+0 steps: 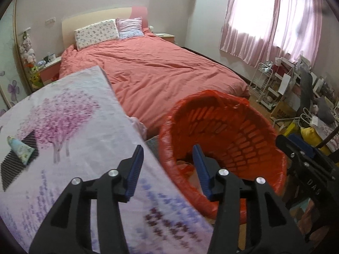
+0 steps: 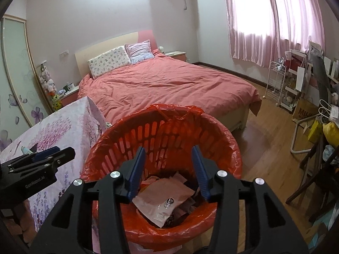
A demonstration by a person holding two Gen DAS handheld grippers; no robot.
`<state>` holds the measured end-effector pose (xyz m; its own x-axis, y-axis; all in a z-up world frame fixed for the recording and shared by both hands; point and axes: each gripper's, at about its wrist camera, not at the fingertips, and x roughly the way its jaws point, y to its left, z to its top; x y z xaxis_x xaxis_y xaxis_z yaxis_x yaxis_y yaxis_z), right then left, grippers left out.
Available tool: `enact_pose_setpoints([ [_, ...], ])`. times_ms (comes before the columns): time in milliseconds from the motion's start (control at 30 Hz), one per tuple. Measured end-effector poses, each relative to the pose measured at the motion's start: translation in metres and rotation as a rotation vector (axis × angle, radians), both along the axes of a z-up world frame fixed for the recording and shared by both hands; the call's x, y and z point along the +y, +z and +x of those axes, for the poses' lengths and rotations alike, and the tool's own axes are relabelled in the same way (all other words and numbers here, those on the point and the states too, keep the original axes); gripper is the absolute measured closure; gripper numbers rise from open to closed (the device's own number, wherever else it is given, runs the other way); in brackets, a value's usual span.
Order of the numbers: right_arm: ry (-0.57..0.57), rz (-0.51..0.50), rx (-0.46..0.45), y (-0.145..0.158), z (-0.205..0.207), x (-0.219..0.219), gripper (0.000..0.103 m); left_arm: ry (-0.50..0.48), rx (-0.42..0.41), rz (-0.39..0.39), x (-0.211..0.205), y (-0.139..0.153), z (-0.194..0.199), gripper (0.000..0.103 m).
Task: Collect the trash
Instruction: 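Carry the cup and wrapper over the red basket and open both tools, then return to the bed and grasp the blue hand-cream tube with the right tool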
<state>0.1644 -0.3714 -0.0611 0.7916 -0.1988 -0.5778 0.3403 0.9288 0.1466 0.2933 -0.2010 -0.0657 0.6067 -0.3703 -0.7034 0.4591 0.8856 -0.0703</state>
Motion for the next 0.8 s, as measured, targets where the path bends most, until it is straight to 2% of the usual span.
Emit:
enact_pose_setpoints([
  [233, 0.039, -0.010, 0.009, 0.002, 0.002, 0.021, 0.056, 0.066, -0.012, 0.038, 0.038, -0.001, 0.004, 0.048],
  [433, 0.107, -0.013, 0.012, 0.007, 0.012, 0.048, 0.056, 0.164, -0.024, 0.049, 0.096, -0.001, 0.006, 0.045],
  [600, 0.198, 0.006, 0.023, 0.009, 0.026, 0.083, 0.056, 0.289, -0.051, 0.073, 0.164, 0.002, 0.004, 0.043],
  [800, 0.374, 0.039, 0.045, 0.010, 0.058, 0.153, 0.056, 0.468, -0.045, 0.065, 0.258, 0.005, 0.005, 0.042],
])
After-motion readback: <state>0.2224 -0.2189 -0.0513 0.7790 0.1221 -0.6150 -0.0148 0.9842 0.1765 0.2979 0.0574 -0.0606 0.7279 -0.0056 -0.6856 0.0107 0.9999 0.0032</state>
